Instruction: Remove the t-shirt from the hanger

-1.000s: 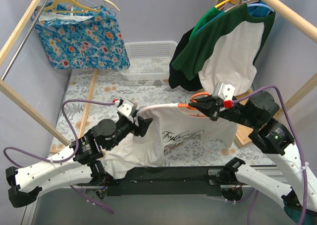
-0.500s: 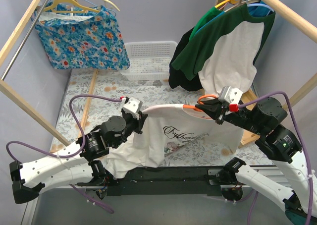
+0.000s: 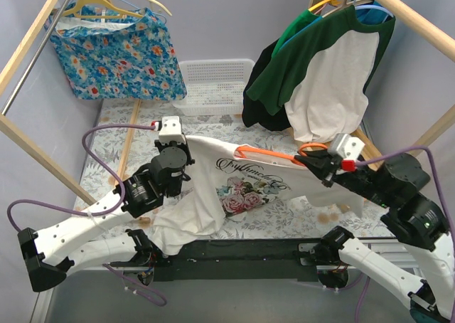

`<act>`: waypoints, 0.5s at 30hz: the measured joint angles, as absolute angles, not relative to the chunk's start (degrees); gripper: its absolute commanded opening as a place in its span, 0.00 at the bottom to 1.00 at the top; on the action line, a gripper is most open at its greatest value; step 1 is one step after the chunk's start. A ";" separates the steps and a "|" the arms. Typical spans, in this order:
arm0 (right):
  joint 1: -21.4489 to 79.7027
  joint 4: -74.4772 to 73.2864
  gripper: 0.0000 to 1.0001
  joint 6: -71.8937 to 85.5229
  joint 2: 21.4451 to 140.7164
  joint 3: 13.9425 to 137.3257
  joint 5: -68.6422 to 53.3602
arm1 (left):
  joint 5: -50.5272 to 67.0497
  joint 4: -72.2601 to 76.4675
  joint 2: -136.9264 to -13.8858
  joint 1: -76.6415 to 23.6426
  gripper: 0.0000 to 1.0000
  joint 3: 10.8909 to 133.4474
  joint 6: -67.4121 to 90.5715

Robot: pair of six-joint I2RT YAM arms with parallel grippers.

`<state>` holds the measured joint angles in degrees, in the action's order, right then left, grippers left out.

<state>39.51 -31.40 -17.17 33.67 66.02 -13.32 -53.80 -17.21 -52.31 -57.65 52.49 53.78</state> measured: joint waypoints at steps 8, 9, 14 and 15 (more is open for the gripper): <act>39.53 -35.48 0.01 -18.31 27.33 71.44 -12.99 | -49.78 -17.58 -55.72 -47.31 0.00 52.77 59.16; 39.53 -35.73 0.01 -18.26 27.03 71.35 -12.82 | -48.64 -17.41 -56.53 -46.96 0.00 52.80 59.53; 39.53 -35.05 0.01 -18.20 26.35 69.25 -11.88 | -45.06 -17.34 -60.01 -45.93 0.00 52.80 60.49; 39.53 -34.06 0.01 -18.17 26.35 68.53 -11.84 | -44.14 -17.32 -60.60 -45.67 0.00 52.80 60.45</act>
